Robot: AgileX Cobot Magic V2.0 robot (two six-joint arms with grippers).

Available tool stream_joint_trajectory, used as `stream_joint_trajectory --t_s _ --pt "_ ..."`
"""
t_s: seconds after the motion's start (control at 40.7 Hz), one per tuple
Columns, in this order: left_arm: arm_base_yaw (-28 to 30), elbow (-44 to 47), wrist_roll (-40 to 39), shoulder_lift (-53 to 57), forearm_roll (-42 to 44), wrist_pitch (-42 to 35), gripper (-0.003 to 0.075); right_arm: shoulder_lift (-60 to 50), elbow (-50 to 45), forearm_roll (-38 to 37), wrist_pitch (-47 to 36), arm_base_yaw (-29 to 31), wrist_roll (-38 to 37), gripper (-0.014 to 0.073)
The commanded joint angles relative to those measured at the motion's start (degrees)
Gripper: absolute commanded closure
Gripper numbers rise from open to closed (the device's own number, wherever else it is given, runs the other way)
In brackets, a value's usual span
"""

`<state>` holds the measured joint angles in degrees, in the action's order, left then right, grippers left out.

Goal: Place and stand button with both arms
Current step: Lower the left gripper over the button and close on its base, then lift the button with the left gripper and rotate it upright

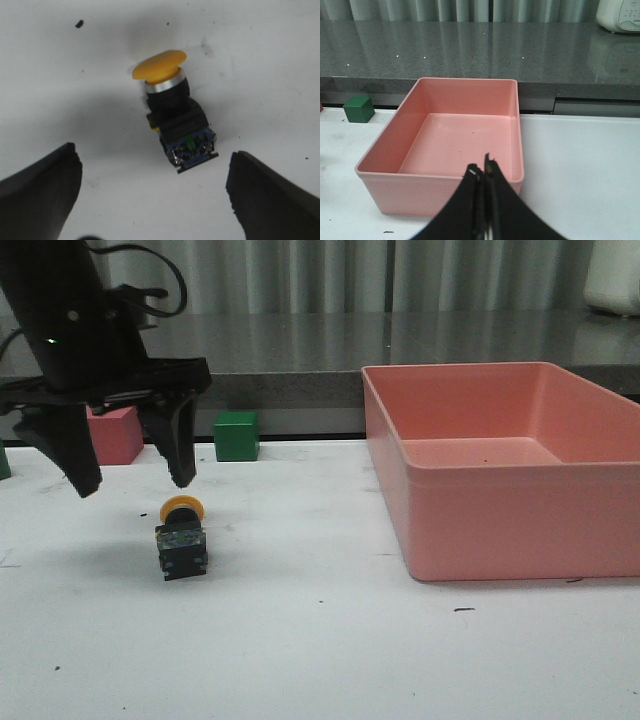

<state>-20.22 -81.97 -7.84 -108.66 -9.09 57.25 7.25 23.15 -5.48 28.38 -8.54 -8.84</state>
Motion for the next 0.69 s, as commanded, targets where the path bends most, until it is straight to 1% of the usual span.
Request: stream_joint_trajectory --t_s 0.0,0.246,0.565,0.639,0.663 --pt "-0.2 -5.4 -1.0 -0.9 -1.1 2.2 0.0157 0.7 1.5 -1.1 -4.9 0.3 0.7 0.0655" --pt "-0.2 -13.4 -3.6 -8.2 -1.0 7.1 0.0157 0.7 1.5 -1.1 -4.9 0.3 0.7 0.0655" --pt "-0.2 -21.3 -5.5 -15.9 -1.9 14.7 0.016 0.7 1.5 -1.1 -4.9 0.3 0.7 0.0655" --pt "-0.2 -21.8 -5.5 -16.1 -1.9 14.8 0.0203 0.7 1.5 -1.1 -4.9 0.3 0.7 0.0655" --pt "-0.2 -21.9 -5.5 -16.1 -1.9 14.8 0.0233 0.7 1.5 -1.1 -4.9 0.3 0.7 0.0655"
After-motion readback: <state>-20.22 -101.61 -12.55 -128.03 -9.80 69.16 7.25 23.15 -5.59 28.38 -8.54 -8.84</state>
